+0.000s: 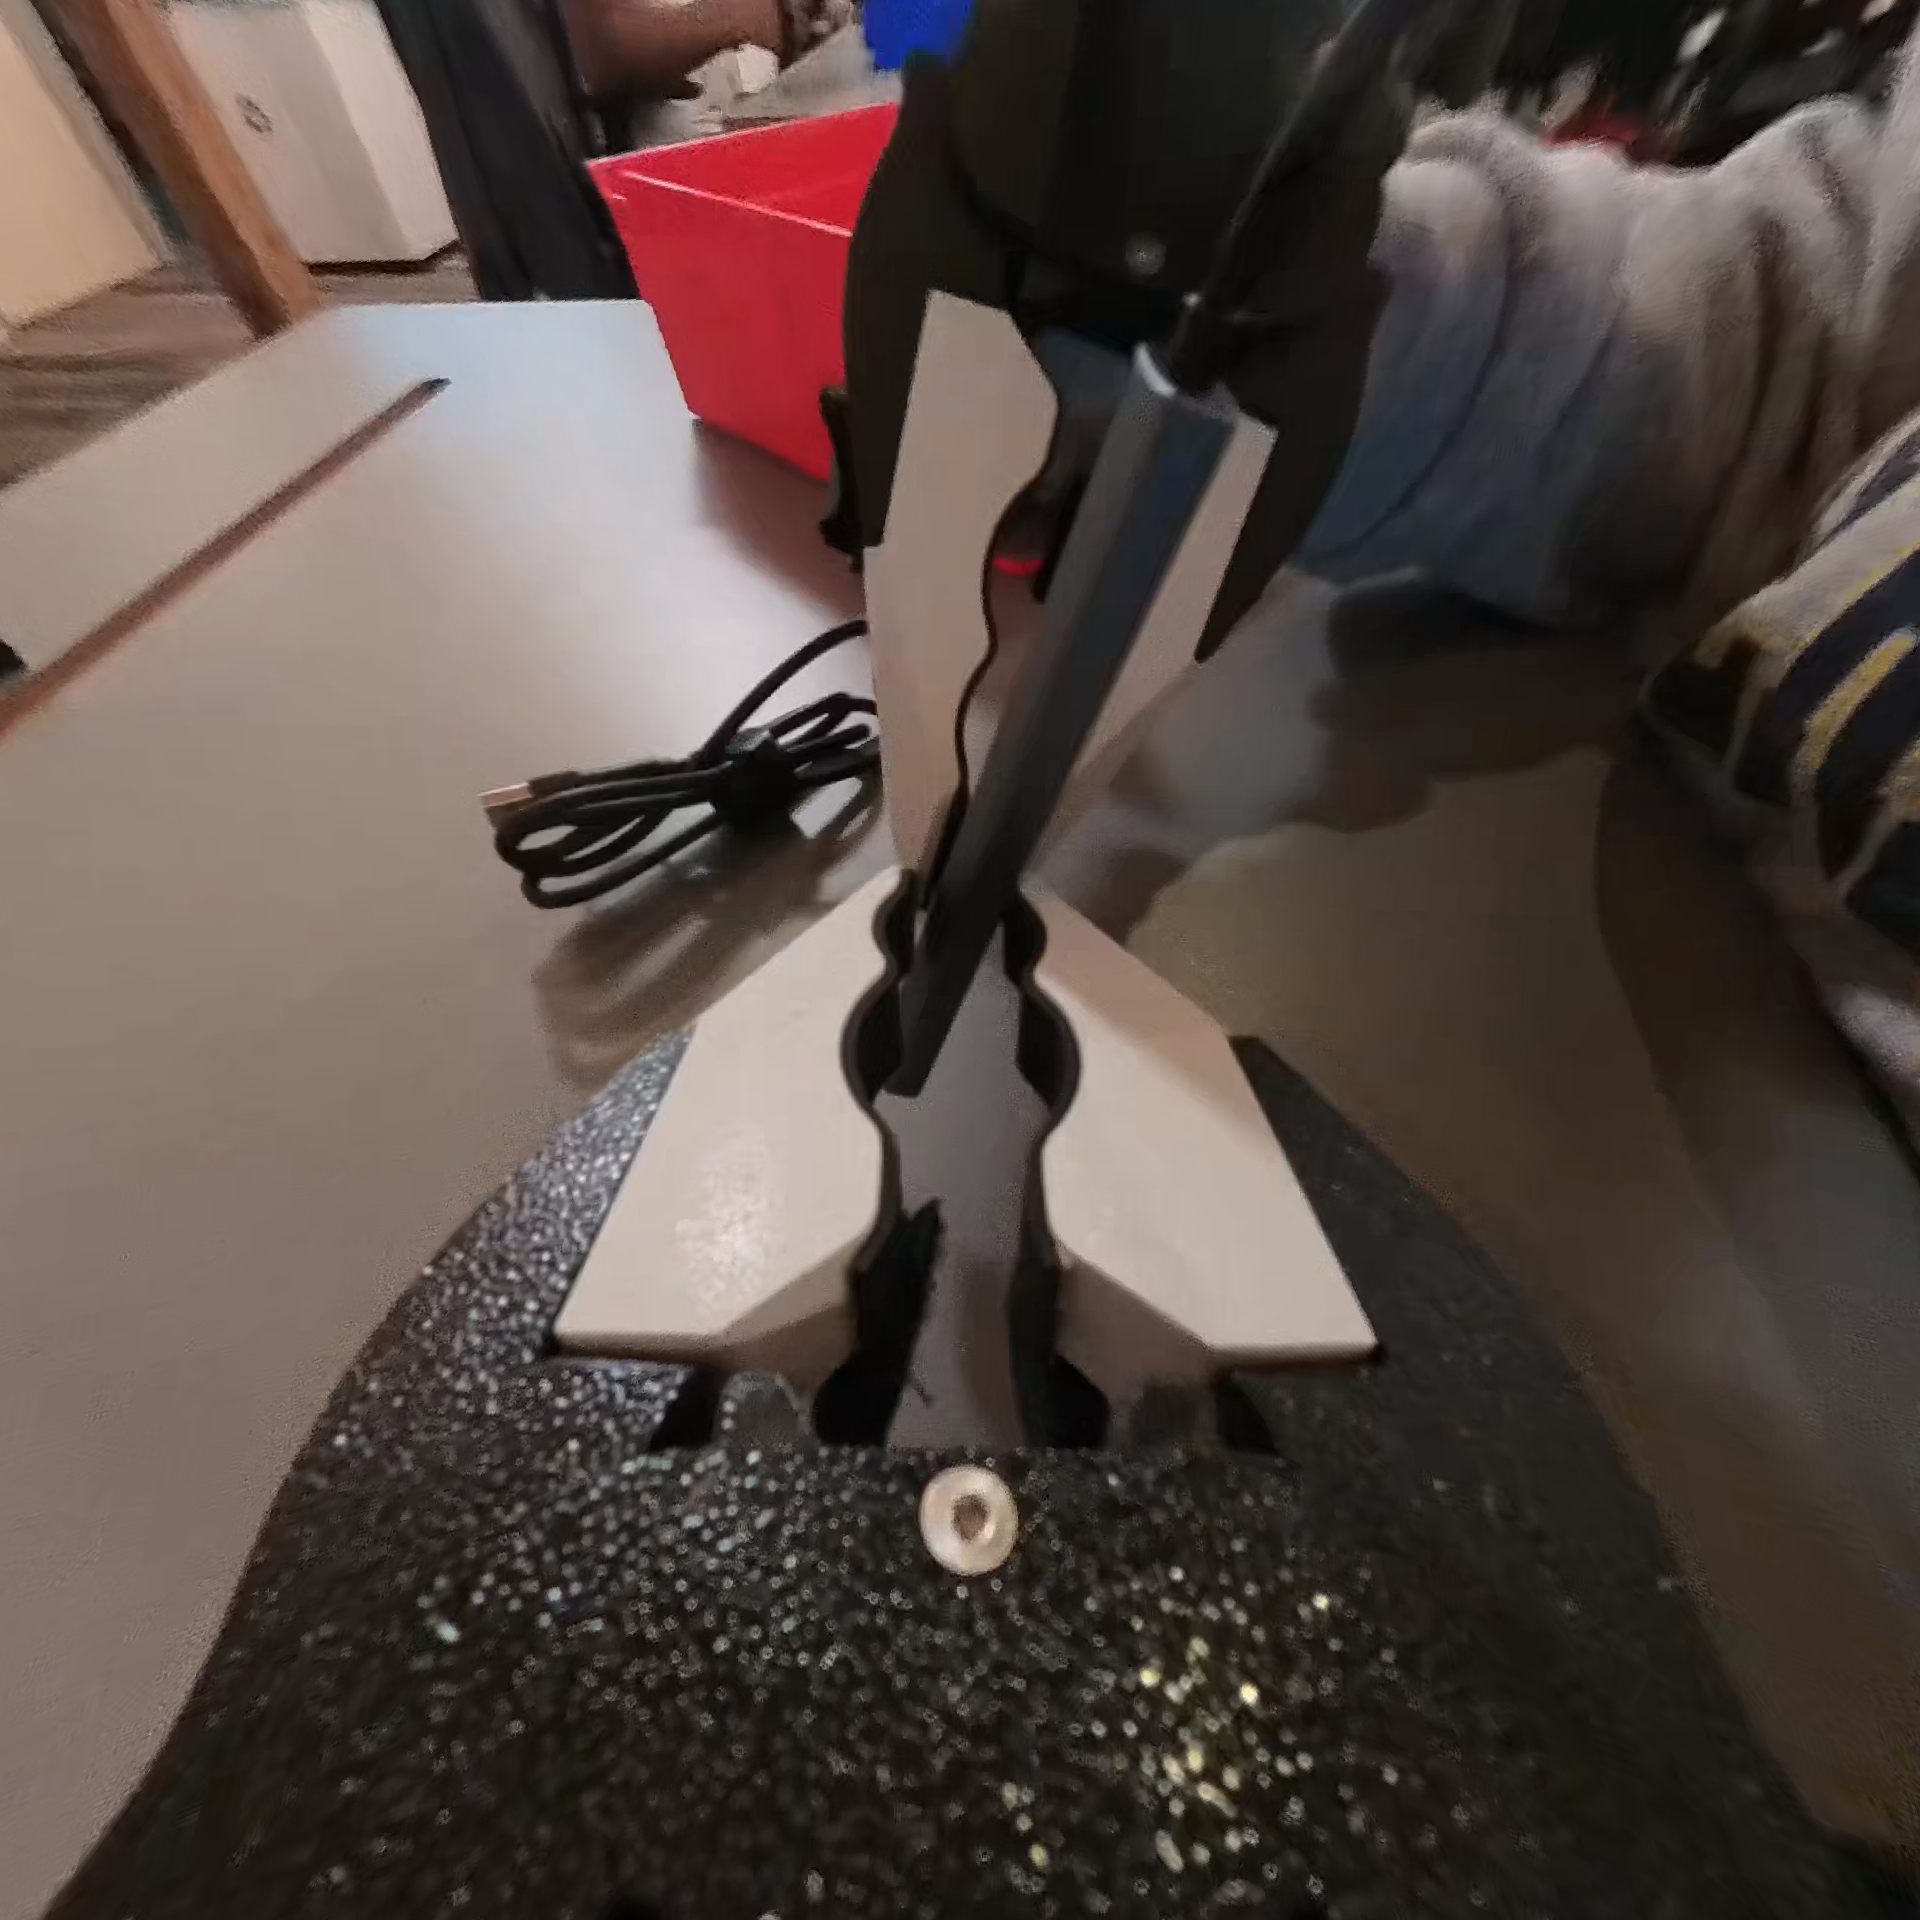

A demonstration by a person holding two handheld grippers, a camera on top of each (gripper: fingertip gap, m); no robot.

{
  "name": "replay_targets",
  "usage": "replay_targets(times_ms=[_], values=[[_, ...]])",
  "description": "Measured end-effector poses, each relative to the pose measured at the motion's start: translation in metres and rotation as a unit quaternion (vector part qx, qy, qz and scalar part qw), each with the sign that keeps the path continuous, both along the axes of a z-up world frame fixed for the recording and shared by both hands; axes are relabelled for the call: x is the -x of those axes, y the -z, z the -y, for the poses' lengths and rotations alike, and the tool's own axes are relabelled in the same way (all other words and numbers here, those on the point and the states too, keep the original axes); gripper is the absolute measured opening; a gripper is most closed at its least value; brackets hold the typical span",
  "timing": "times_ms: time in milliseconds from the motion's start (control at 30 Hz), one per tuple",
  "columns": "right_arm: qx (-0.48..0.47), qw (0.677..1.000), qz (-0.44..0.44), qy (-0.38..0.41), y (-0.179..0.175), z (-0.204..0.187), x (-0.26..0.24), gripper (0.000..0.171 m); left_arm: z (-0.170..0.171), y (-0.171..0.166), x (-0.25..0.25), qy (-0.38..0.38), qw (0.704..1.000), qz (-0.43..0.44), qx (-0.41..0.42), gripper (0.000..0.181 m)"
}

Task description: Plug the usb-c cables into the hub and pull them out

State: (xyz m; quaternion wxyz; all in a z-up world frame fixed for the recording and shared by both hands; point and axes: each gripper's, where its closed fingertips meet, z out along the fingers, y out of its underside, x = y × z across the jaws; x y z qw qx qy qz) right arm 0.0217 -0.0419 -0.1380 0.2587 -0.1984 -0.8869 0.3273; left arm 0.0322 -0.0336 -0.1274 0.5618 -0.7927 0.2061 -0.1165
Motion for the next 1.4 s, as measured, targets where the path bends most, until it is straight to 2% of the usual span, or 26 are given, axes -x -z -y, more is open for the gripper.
replay_targets(times_ms=[67,167,200,233,267,333,400,533,633,700,767,867,967,1000,1067,1100,1167,1300,1400], values=[[0.012,1.000,0.010,-0.019,-0.003,0.005,-0.009,0.006,0.005,0.000,-0.004,0.019,0.999,-0.039,-0.003,0.008],[0.070,0.996,0.016,-0.046,-0.030,0.012,-0.028,0.006,0.013,-0.024,-0.023,0.066,0.997,0.007,-0.036,0.008],[0.043,0.999,0.015,-0.029,-0.032,0.000,-0.033,0.005,0.016,-0.030,-0.025,0.069,0.997,0.001,-0.045,0.008],[-0.006,1.000,0.000,0.021,-0.035,-0.030,-0.033,0.005,0.020,-0.031,-0.015,0.047,0.998,-0.016,-0.048,0.008],[-0.017,0.998,-0.013,0.062,-0.045,-0.055,-0.039,0.006,0.025,-0.038,-0.003,0.024,0.998,-0.013,-0.064,0.007],[0.011,0.990,-0.070,0.124,-0.087,-0.088,-0.055,0.005,0.035,-0.067,0.010,0.001,0.992,0.040,-0.121,0.007],[-0.007,0.967,-0.165,0.195,-0.138,-0.119,-0.070,0.005,0.034,-0.081,0.022,-0.036,0.986,0.040,-0.160,0.007],[0.005,0.904,-0.334,0.266,-0.237,-0.145,-0.108,0.006,0.022,-0.064,0.024,-0.058,0.989,0.037,-0.129,0.007],[0.008,0.889,-0.356,0.288,-0.264,-0.158,-0.129,0.006,0.014,-0.049,0.020,-0.056,0.993,0.032,-0.103,0.007],[-0.006,0.885,-0.345,0.314,-0.261,-0.175,-0.135,0.006,0.010,-0.042,0.015,-0.051,0.994,0.032,-0.089,0.007],[-0.020,0.884,-0.309,0.351,-0.239,-0.197,-0.137,0.005,0.007,-0.036,0.010,-0.044,0.996,0.026,-0.077,0.007],[-0.041,0.892,-0.200,0.402,-0.173,-0.229,-0.137,0.006,0.002,-0.028,0.005,-0.042,0.997,0.026,-0.060,0.007],[-0.052,0.899,-0.035,0.434,-0.088,-0.242,-0.149,0.008,-0.001,-0.029,-0.003,-0.034,0.996,0.056,-0.054,0.007],[-0.066,0.893,-0.003,0.446,-0.071,-0.245,-0.153,0.019,-0.002,-0.028,-0.005,-0.032,0.996,0.065,-0.051,0.007],[-0.104,0.876,0.008,0.471,-0.060,-0.249,-0.155,0.053,-0.004,-0.026,-0.007,-0.032,0.996,0.076,-0.044,0.007],[-0.110,0.874,-0.012,0.474,-0.065,-0.242,-0.150,0.061,-0.005,-0.024,-0.007,-0.032,0.996,0.079,-0.040,0.007],[-0.103,0.891,-0.070,0.437,-0.083,-0.207,-0.124,0.063,-0.008,-0.022,-0.008,-0.037,0.996,0.076,-0.034,0.007],[-0.111,0.960,-0.114,0.230,-0.084,-0.085,-0.070,0.059,-0.013,-0.019,-0.007,-0.061,0.996,-0.019,-0.055,0.007],[-0.092,0.980,-0.122,0.125,-0.077,-0.026,-0.046,0.055,-0.013,-0.013,-0.015,-0.054,0.992,-0.099,-0.061,0.007]])
